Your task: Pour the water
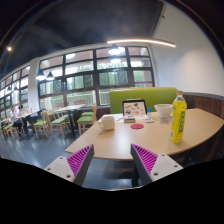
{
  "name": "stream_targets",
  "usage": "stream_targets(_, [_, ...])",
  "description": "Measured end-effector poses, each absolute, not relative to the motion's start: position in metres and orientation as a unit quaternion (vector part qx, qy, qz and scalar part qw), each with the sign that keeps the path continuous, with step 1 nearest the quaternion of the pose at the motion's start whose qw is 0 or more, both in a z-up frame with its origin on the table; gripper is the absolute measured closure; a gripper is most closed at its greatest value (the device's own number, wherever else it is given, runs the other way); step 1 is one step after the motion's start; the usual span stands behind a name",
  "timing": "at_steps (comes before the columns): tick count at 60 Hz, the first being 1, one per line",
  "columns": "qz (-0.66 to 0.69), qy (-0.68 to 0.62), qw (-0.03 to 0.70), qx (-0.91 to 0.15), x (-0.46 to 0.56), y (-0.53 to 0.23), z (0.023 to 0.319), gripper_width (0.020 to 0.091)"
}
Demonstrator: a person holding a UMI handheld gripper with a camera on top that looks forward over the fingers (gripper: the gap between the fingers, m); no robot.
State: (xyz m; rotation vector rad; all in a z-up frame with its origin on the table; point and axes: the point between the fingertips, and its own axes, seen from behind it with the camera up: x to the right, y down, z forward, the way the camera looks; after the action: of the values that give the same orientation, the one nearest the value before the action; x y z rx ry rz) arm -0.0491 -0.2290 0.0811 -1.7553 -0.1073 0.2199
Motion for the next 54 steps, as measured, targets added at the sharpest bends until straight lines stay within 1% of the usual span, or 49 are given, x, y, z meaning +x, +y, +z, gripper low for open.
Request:
stream_targets(7, [0.068,-0.019,0.640,-0.765,-0.011,-0.222,0.087,0.0295])
stream_targets(18, [-0.020,0.015,0.663,-0.748,0.107,-0.181,0.102,0.0294])
stream_targets(23, [-0.053,0.030,0.664,-0.745,0.146,-0.162,0.103,0.0285])
stream_targets(25, [-0.060,0.031,0.663,-0.746,0.163,-0.144,0.106,0.0285])
stream_targets(34, [-0.093,0.031,0.664,-0.741,0.210,-0.083,0.104,0.0295])
stream_targets(41, [-0.100,0.034,0.670,-0.735,0.231,-0.038,0.104,0.0292])
stream_targets(44, [-0.093,0.037,0.673,-0.733,0.234,-0.025,0.103,0.0308])
stream_targets(48, [-0.089,0.050,0.666,-0.739,0.239,-0.013,0.094,0.0647])
stream_targets(50, [-0.082,0.064,0.673,-0.732,0.242,-0.010,0.095,0.0642])
stream_targets(51, [-0.080,0.066,0.676,-0.729,0.242,-0.009,0.096,0.0699])
stream_targets(54, [-0.077,0.062,0.682,-0.724,0.237,-0.004,0.094,0.0739])
